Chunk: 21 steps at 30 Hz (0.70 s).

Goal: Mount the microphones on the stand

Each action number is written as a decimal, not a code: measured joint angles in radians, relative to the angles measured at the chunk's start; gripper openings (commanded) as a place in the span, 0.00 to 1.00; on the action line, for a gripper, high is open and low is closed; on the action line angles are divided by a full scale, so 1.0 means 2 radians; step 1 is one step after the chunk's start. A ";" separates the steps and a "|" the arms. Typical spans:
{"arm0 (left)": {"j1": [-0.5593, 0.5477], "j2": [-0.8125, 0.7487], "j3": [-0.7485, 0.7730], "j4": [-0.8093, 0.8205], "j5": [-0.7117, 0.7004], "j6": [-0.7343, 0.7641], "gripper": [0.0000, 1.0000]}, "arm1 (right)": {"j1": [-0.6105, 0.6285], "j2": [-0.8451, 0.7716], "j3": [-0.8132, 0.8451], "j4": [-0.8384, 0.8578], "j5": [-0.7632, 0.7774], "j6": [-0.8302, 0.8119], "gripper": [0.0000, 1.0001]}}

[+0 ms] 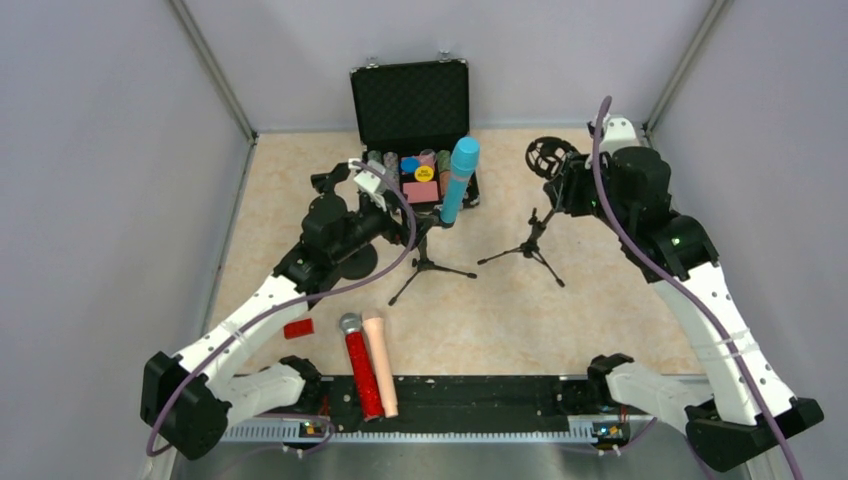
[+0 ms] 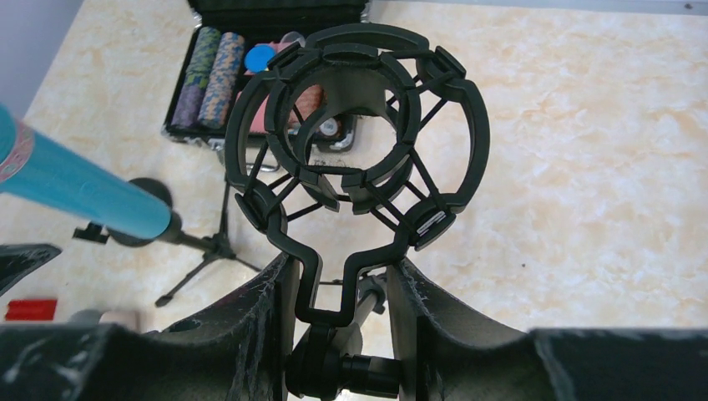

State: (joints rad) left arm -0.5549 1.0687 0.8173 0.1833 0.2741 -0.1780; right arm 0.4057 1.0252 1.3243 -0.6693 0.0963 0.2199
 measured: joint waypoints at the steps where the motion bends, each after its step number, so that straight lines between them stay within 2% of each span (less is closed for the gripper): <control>1: 0.000 -0.001 -0.002 0.000 0.000 -0.002 0.93 | 0.000 -0.003 0.000 -0.005 -0.006 0.000 0.00; 7: 0.000 -0.012 -0.014 0.002 0.004 -0.012 0.93 | 0.000 -0.025 -0.009 -0.022 -0.071 0.011 0.00; 12: 0.000 -0.027 -0.024 0.004 0.005 -0.019 0.93 | 0.000 -0.038 -0.059 -0.013 -0.117 0.020 0.00; 21: 0.000 -0.044 -0.037 0.013 0.004 -0.030 0.93 | 0.003 -0.051 -0.097 0.025 -0.123 0.025 0.00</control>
State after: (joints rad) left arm -0.5549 0.9798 0.7425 0.2092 0.2829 -0.2386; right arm 0.4122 0.9234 1.1313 -0.6193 -0.1490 0.2703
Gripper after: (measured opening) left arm 0.928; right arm 0.392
